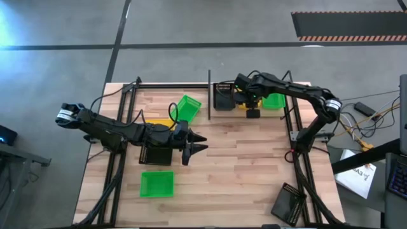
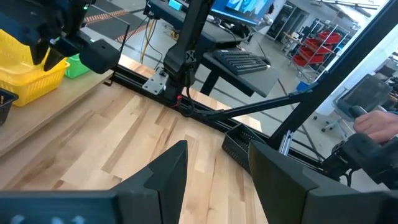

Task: Stack baskets on shelf by color
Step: Stack the right yellow bin on top of the yellow bin on the shelf, then stack the left black bin on top of the black bin on the shelf

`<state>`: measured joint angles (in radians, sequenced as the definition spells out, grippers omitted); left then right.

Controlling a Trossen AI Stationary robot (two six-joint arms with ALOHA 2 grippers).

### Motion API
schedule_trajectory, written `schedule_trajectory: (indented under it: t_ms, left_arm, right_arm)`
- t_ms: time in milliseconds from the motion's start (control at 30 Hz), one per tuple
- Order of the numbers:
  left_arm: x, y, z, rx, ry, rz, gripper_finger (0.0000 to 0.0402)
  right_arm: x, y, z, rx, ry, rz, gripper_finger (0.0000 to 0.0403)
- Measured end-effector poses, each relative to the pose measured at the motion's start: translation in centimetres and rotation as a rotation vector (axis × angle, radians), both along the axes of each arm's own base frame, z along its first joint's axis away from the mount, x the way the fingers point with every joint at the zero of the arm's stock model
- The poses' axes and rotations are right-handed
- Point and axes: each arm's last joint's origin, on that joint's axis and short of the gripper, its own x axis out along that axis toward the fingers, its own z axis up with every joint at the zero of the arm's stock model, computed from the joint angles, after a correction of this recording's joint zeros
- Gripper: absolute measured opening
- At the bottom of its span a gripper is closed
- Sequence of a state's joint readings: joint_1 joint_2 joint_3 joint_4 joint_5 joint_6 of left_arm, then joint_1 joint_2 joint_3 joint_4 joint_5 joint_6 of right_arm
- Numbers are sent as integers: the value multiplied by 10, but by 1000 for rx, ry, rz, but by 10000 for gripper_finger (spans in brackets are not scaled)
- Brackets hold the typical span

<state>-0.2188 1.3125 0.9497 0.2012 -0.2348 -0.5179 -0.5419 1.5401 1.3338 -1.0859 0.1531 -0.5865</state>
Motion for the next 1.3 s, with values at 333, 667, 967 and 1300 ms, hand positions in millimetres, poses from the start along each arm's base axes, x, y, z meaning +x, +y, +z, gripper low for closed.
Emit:
schedule_trajectory:
  t_ms: [333, 667, 967, 1300]
  left_arm:
    - [0, 0, 0, -2, 1, -10, 155]
    - [-11, 2, 1, 13, 73, -16, 155]
    - [-36, 7, -4, -112, 275, 28, 155]
    - [-62, -11, -37, -673, 637, 209, 155]
  right_arm:
    - [-12, 8, 18, 26, -94, -203, 169]
    - [-26, 73, 53, 140, -517, -361, 143]
    - [-36, 170, 19, 141, -609, -397, 135]
    - [-38, 220, -14, 101, -580, -395, 102]
